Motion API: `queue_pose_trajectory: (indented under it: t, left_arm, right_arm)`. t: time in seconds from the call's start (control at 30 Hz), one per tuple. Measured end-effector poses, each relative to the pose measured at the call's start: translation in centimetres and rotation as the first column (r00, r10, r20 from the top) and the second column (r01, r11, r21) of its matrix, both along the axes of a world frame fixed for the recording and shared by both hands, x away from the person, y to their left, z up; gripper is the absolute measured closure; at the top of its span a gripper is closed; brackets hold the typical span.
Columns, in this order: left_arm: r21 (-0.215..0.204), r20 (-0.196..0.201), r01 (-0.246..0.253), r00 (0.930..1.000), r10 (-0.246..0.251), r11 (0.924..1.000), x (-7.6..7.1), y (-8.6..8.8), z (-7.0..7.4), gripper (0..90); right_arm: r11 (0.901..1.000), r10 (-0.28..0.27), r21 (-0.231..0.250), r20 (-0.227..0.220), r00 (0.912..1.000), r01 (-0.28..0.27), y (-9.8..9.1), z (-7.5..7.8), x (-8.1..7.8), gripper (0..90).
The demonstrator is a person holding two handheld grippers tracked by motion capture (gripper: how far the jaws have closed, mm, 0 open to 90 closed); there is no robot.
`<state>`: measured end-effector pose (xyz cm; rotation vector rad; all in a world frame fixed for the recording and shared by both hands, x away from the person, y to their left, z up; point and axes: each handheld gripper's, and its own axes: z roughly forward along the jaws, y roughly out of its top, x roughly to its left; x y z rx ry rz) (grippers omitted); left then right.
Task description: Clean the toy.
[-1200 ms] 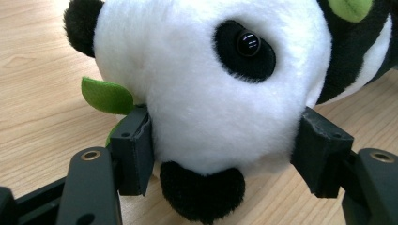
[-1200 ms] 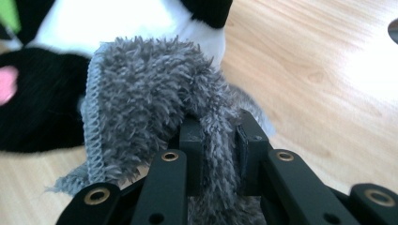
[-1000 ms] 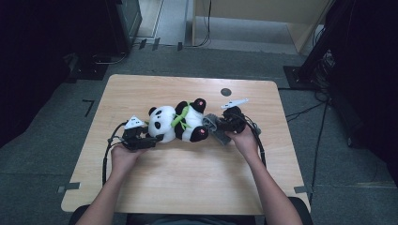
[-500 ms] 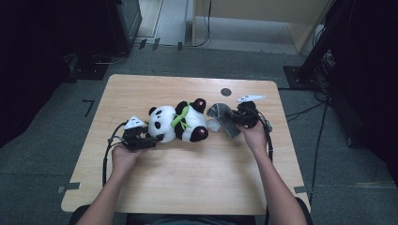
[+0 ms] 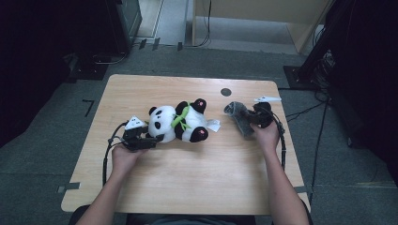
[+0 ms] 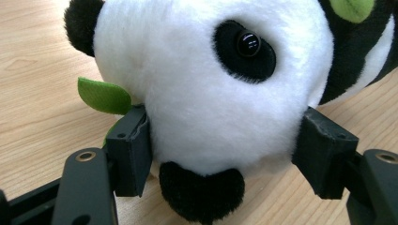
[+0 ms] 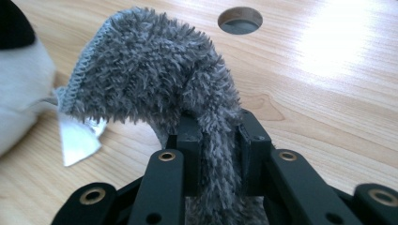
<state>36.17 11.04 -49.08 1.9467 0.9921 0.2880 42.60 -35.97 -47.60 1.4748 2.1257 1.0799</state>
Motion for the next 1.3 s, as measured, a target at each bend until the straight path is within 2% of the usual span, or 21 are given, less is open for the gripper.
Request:
queue_pose_trajectory:
  t: [0.1, 0.27, 0.37, 0.5, 0.6, 0.7, 0.8, 0.9, 1.1, 1.3]
  left_arm:
    - [-0.001, 0.006, 0.003, 1.0000, -0.003, 1.0000, -0.1, 0.0, -0.1, 27.5]
    - [-0.003, 0.004, 0.002, 1.0000, -0.002, 1.0000, 0.0, 0.0, -0.1, 25.4]
    - [-0.003, -0.004, 0.001, 1.0000, -0.001, 1.0000, 0.0, 0.0, 0.0, 23.3]
    - [-0.004, -0.007, 0.004, 1.0000, -0.004, 1.0000, 0.1, 0.0, 0.0, 21.8]
    - [-0.007, -0.009, 0.007, 0.9999, -0.007, 1.0000, 0.1, 0.0, 0.0, 20.7]
    - [-0.007, -0.009, 0.012, 0.9999, -0.012, 0.9999, 0.1, 0.0, 0.0, 19.2]
    - [-0.006, -0.007, 0.014, 0.9999, -0.015, 0.9999, 0.2, 0.0, 0.0, 18.3]
    - [-0.007, -0.008, 0.016, 0.9998, -0.016, 0.9998, 0.2, 0.1, 0.0, 17.9]
    - [-0.005, -0.021, 0.023, 0.9995, -0.023, 0.9997, 0.3, 0.1, 0.2, 17.8]
    - [-0.023, -0.032, 0.032, 0.9990, -0.033, 0.9992, 0.4, 0.2, 0.3, 13.8]
  right_arm:
    - [0.9999, 0.003, -0.016, 0.006, 1.0000, -0.003, 0.0, -0.7, 0.3, 71.0]
    - [0.9995, 0.013, -0.030, 0.015, 0.9998, -0.013, 0.1, -1.6, 0.8, 58.2]
    - [0.9991, 0.006, -0.041, 0.025, 0.9997, -0.005, 0.2, -1.3, 0.8, 49.5]
    - [0.9996, 0.006, -0.027, 0.042, 0.9991, -0.005, 0.0, -0.8, 0.5, 39.8]
    - [0.9992, -0.001, -0.040, 0.053, 0.9986, 0.003, 0.1, -0.3, 0.3, 32.9]
    - [0.9998, 0.005, -0.017, 0.060, 0.9982, -0.004, 0.1, 0.2, 0.0, 33.5]
    - [0.9997, 0.022, -0.015, 0.053, 0.9984, -0.021, 0.5, 0.7, -0.5, 33.4]
    - [0.9994, 0.034, -0.015, 0.076, 0.9965, -0.033, 1.0, 1.0, -1.3, 34.1]
    - [0.9986, 0.052, -0.002, 0.087, 0.9948, -0.052, 1.8, 1.8, -2.4, 34.2]
    - [0.9948, 0.096, 0.022, 0.111, 0.9891, -0.099, 3.3, 2.7, -3.9, 33.5]
